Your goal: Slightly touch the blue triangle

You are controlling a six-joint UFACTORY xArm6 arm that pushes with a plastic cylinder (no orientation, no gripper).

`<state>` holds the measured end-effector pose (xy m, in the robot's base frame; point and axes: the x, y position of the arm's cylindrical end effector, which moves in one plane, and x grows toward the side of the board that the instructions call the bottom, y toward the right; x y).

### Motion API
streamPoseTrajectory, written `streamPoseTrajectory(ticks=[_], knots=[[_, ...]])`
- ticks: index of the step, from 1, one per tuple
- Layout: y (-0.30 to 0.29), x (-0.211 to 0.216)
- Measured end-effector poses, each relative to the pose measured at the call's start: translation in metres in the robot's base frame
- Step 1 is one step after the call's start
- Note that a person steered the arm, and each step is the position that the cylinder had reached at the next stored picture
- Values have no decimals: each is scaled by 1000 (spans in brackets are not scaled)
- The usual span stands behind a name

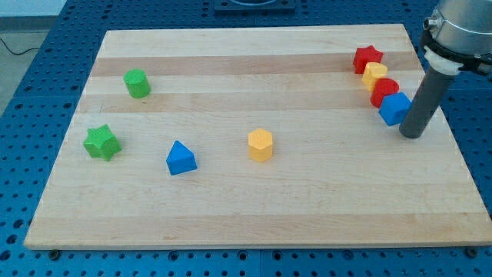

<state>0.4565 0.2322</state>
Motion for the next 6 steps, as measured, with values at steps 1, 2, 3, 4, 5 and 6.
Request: streamPoseTrajectory(ticks=[1,2,3,4,5,6], knots=[[0,-7],[-30,51],[-108,82],[-229,85],[-309,67],[-314,34]])
